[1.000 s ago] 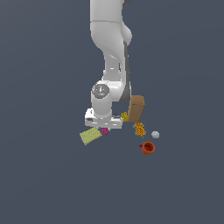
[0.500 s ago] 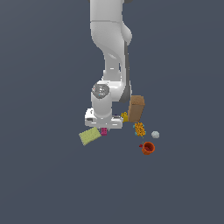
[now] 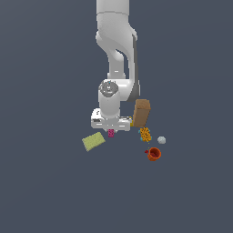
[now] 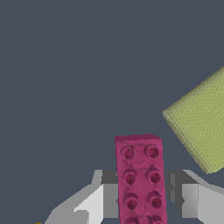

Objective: Pick up a designated object from a clutter of objects.

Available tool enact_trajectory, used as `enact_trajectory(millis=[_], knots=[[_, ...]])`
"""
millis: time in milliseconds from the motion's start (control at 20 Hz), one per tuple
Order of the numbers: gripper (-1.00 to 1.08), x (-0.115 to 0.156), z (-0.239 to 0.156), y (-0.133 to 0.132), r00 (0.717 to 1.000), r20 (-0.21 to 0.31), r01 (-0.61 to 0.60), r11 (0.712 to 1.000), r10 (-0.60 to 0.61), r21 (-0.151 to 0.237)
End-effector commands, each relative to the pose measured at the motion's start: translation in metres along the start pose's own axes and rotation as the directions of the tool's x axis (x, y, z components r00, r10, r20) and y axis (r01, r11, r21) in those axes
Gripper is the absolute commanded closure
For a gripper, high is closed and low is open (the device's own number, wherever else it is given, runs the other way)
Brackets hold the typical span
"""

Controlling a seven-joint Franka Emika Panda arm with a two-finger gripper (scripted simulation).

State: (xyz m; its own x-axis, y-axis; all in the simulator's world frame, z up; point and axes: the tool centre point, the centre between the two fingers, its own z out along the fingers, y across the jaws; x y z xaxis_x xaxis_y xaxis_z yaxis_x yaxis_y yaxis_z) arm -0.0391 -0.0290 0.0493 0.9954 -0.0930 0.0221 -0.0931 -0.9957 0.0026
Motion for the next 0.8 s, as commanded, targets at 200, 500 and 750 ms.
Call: enact_trajectory(millis=[200, 500, 750], knots=[[1.08, -0.012, -0.035, -0.024, 1.000, 0.001, 0.002, 1.000, -0.002, 0.000], [1.08, -0.028, -0.082, -0.056, 1.000, 0.004, 0.005, 1.000, -0.005, -0.001], [1.08, -0.043, -0.126, -0.085, 1.000, 0.006, 0.007, 1.000, -0.007, -0.003]])
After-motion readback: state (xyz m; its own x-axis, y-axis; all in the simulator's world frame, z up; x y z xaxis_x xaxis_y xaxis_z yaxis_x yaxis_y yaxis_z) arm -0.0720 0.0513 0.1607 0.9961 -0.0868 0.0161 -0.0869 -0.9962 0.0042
